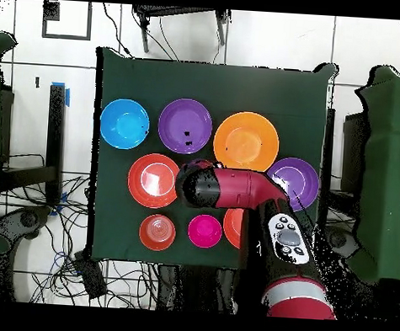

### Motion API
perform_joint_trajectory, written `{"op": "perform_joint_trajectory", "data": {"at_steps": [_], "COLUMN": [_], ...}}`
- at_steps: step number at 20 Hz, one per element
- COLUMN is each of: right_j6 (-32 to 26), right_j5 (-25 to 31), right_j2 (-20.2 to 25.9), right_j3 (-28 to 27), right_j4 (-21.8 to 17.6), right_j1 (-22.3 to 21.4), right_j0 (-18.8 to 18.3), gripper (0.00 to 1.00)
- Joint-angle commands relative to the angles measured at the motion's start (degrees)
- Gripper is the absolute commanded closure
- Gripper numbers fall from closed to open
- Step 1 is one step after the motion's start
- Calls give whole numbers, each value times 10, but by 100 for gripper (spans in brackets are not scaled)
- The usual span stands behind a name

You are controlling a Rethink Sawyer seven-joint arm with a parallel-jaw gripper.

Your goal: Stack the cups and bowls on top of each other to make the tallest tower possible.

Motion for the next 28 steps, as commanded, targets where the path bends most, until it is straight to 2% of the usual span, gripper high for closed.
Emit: {"op": "perform_joint_trajectory", "data": {"at_steps": [1, 11, 17, 18, 28], "right_j6": [7, 25, 19, 16, 12], "right_j5": [-42, -65, -80, -81, -74], "right_j2": [51, 40, 43, 45, 46], "right_j3": [-5, -8, -2, -2, -6], "right_j4": [-48, -58, -67, -68, -74], "right_j1": [23, 35, 38, 39, 37], "right_j0": [-2, 8, 1, -1, 0], "gripper": [0, 0, 0, 100, 100]}}
